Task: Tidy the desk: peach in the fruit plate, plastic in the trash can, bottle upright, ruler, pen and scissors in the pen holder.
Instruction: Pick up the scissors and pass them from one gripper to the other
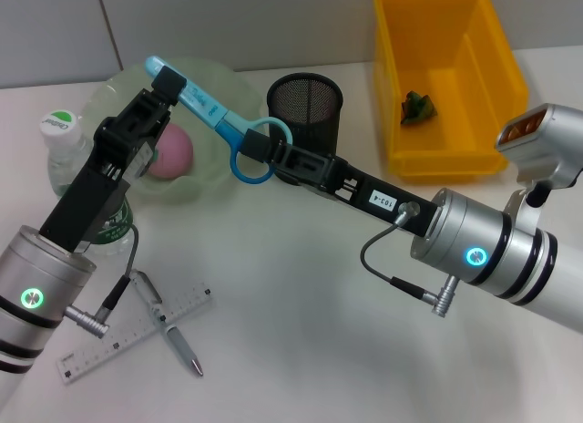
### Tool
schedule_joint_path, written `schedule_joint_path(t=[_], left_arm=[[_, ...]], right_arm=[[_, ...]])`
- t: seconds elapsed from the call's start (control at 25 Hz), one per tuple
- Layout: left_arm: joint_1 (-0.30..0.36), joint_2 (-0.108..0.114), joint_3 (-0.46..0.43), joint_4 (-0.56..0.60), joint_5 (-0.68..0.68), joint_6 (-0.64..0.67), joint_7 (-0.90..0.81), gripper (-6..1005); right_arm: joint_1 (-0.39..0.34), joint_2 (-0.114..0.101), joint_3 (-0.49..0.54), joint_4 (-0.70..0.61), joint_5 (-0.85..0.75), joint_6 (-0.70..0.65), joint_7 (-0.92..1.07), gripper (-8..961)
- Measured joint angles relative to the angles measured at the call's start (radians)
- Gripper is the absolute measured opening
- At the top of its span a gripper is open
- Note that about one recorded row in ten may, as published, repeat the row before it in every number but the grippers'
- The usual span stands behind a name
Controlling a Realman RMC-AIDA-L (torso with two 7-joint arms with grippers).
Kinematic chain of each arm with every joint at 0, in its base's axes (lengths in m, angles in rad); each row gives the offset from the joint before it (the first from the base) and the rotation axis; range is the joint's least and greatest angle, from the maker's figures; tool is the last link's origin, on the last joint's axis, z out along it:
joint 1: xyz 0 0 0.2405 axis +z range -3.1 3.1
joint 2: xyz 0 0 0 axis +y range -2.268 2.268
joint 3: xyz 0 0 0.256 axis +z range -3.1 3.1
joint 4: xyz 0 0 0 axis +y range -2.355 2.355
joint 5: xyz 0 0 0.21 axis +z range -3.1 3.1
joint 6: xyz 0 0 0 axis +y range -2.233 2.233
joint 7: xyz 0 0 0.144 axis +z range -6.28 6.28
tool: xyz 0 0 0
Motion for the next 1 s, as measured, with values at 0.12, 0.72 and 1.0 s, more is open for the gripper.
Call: schedule_joint_path(t=[0.12,0.72,1.0], left_arm=[[-0.001,0.000,0.000,0.000,0.000,0.000,0.000,94],[-0.005,0.001,-0.003,0.001,0.015,0.004,-0.001,96],[0.003,-0.001,-0.017,-0.002,0.032,0.010,-0.003,159]], right_arm=[[0.000,0.000,0.000,0.000,0.000,0.000,0.000,152],[-0.004,0.000,0.007,0.000,0.000,-0.003,-0.001,100],[-0.006,0.000,0.008,0.000,0.000,0.001,-0.001,86]])
